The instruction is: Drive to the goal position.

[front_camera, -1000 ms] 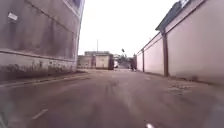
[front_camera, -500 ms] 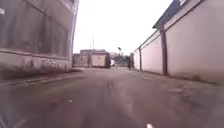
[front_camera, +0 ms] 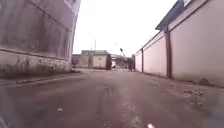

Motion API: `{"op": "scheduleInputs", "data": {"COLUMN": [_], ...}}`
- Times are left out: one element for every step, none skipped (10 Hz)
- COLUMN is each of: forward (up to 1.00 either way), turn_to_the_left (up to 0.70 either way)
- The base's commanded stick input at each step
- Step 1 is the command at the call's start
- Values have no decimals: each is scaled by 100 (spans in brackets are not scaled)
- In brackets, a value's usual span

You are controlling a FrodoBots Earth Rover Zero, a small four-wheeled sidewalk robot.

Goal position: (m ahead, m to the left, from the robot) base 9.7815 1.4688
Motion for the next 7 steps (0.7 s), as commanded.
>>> {"op": "scheduleInputs", "data": {"forward": [70, 70, 70, 70, 70, 70, 70], "turn_to_the_left": [0, 0, 0, 0, 0, 0, 0]}}
